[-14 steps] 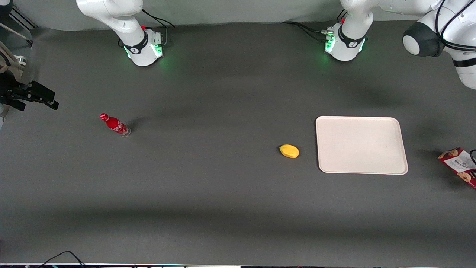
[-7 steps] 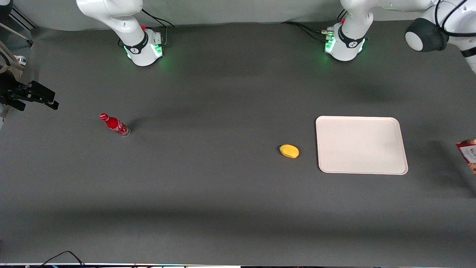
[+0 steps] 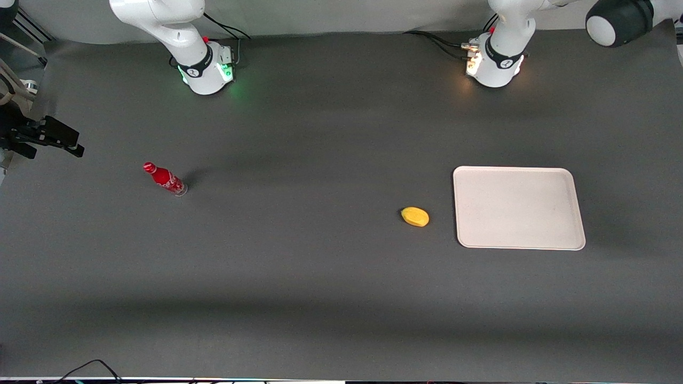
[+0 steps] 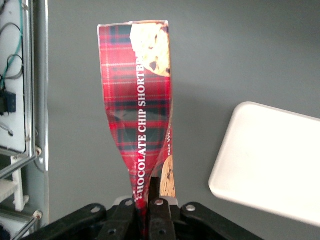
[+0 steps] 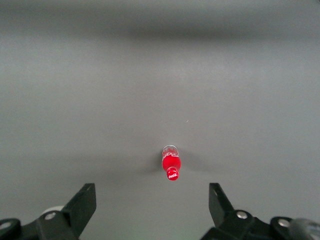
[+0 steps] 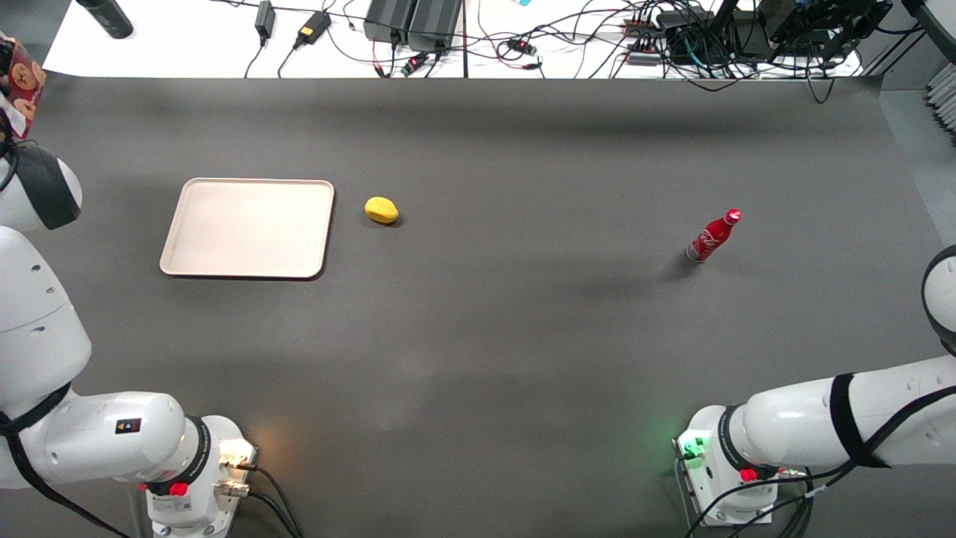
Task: Place red cookie box on tray
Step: 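Lift the cookie box upright with the left gripper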
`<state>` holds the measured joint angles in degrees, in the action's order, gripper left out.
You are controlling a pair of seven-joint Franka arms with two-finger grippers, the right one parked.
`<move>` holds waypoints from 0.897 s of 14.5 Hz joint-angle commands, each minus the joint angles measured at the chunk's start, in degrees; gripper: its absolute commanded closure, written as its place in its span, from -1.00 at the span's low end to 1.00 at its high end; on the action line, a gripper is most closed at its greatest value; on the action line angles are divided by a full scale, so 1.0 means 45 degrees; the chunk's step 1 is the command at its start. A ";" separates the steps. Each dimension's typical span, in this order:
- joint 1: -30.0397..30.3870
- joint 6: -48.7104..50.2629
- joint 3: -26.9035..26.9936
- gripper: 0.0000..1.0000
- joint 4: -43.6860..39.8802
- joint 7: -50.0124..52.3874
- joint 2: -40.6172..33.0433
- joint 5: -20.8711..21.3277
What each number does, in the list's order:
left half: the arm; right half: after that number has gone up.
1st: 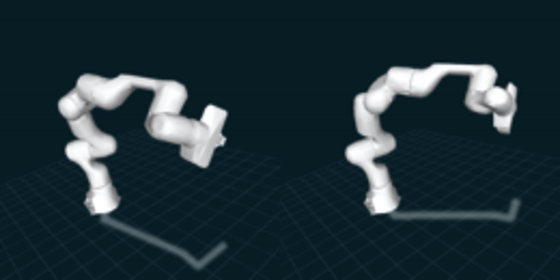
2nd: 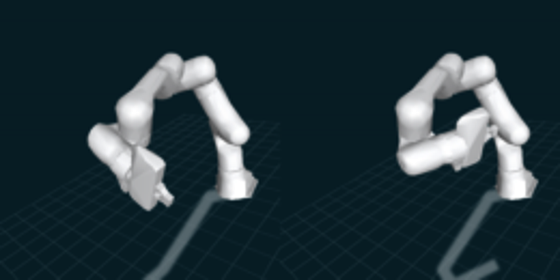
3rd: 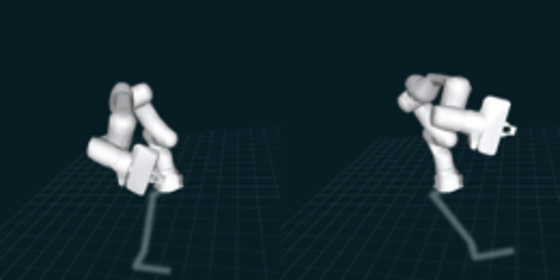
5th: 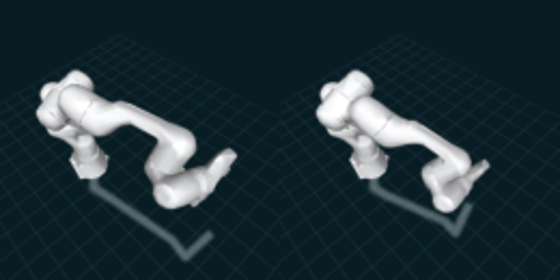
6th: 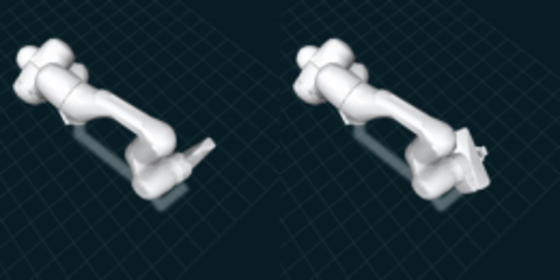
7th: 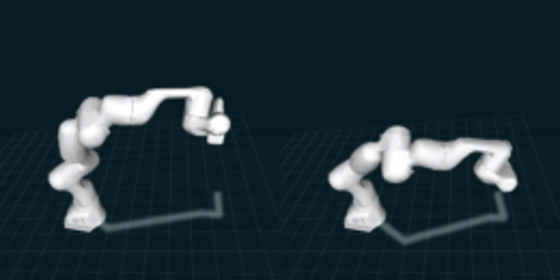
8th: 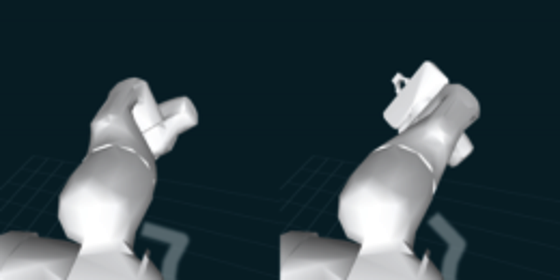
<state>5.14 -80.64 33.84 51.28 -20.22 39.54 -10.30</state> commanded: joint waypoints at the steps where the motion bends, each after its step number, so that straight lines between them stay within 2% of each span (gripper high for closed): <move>1: -0.1469 0.2619 0.0077 1.00 0.0108 -0.0019 -0.1537 0.1134; 3: -0.1863 0.4180 -0.0272 1.00 0.0263 0.0233 -0.2376 0.1274; 4: -0.1864 0.4575 -0.0894 1.00 0.0399 0.0622 -0.2807 0.1371; 6: -0.1864 0.4367 -0.1892 1.00 0.1740 0.1074 -0.3627 0.1449; 8: -0.1845 0.2889 -0.3061 1.00 0.3963 0.1075 -0.4447 0.2265; 9: -0.1806 0.1527 -0.3319 1.00 0.5560 0.1075 -0.4915 0.2386; 11: -0.1805 -0.1422 -0.3477 1.00 0.8900 0.1095 -0.5698 0.2387; 13: -0.1786 -0.4041 -0.3517 1.00 1.1482 0.1095 -0.5974 0.2387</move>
<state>-2.77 -83.81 19.19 81.23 -16.13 20.28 -0.68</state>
